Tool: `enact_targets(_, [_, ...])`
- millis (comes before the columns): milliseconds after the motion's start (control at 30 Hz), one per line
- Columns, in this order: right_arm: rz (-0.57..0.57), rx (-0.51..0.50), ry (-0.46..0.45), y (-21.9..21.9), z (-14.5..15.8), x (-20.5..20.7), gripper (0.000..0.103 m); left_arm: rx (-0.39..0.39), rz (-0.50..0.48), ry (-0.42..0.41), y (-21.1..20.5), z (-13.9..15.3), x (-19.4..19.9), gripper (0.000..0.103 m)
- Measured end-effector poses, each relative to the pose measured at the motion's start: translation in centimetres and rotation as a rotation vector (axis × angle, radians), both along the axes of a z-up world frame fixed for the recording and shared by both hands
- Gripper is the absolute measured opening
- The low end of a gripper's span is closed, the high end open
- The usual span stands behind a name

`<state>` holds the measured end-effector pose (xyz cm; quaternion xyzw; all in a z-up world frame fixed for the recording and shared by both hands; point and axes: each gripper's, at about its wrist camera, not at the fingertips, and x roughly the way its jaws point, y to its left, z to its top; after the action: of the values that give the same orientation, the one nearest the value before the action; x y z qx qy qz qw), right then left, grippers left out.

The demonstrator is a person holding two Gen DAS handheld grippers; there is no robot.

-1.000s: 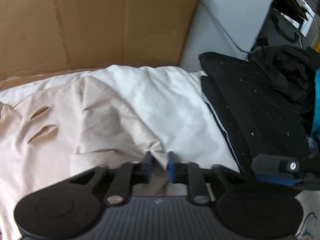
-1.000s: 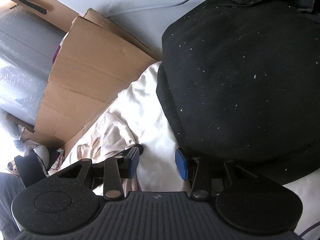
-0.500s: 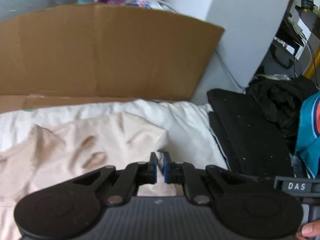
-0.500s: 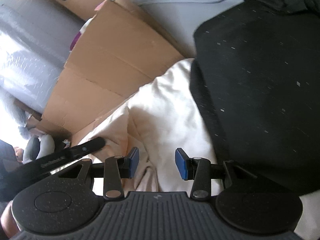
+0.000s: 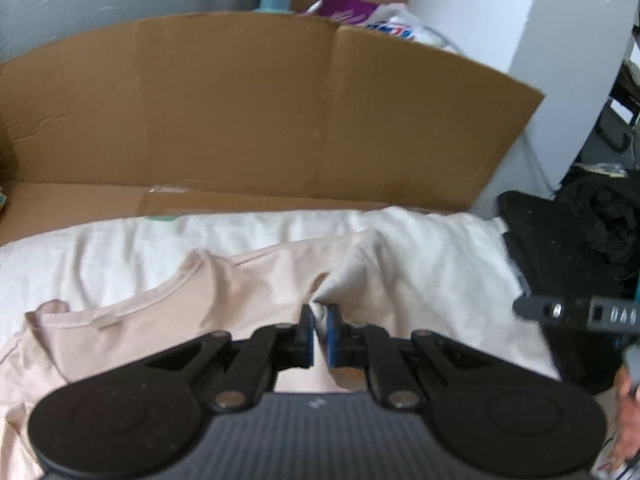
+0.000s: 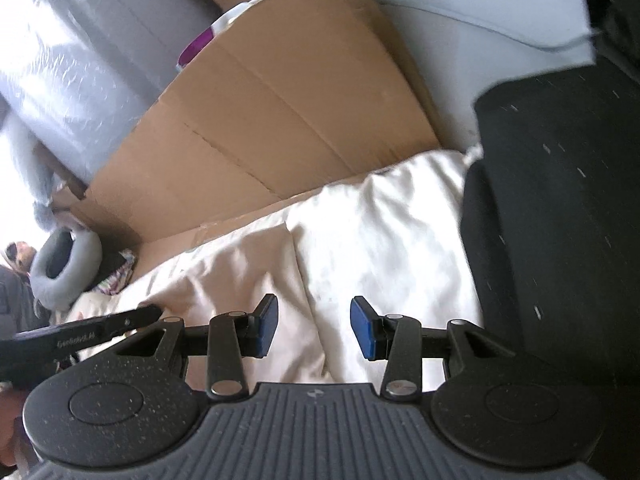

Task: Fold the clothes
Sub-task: 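Pinch the shirt near the collar with the left tool while the right tool closes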

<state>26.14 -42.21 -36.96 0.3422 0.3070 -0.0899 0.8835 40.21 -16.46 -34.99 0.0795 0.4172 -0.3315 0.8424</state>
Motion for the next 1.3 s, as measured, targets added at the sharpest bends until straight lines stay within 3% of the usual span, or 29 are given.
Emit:
enact_targets(433, [0.178, -0.160, 0.097, 1.0, -0.9, 11.1, 0.041, 0.001, 0.020, 0.016, 2.0, -2.7, 2.5, 0.006])
enact_targets(800, [0.291, -0.252, 0.186, 1.8, -2.4, 15.7, 0.042, -0.013, 0.022, 0.048, 2.4, -4.7, 4.5, 0.007])
enact_targets(833, [0.297, -0.262, 0.192, 1.8, -2.4, 16.2, 0.038, -0.016, 0.026, 0.053, 2.5, -4.7, 4.7, 0.007])
enact_targets(867, [0.305, -0.270, 0.204, 1.7, -2.4, 16.6, 0.017, -0.016, 0.028, 0.059, 2.5, -4.7, 4.8, 0.007])
enact_targets(900, [0.313, -0.286, 0.222, 1.7, -2.5, 17.0, 0.003, -0.016, 0.029, 0.064, 2.6, -4.8, 4.9, 0.007])
enact_targets(933, [0.324, -0.317, 0.235, 1.8, -2.4, 17.3, 0.000, -0.015, 0.031, 0.067, 2.6, -4.8, 5.0, 0.007])
enact_targets(1067, [0.344, -0.430, 0.274, 2.0, -2.1, 18.0, 0.000, -0.009, 0.044, 0.077, 3.2, -5.0, 5.1, 0.007])
enact_targets(1200, [0.302, -0.397, 0.251, 0.8, -1.3, 17.1, 0.000, 0.010, 0.069, 0.082, 4.1, -5.0, 4.9, 0.010])
enact_targets(1300, [0.326, -0.348, 0.198, 0.8, -0.3, 15.6, 0.000, 0.017, 0.084, 0.069, 4.8, -4.6, 4.7, 0.024])
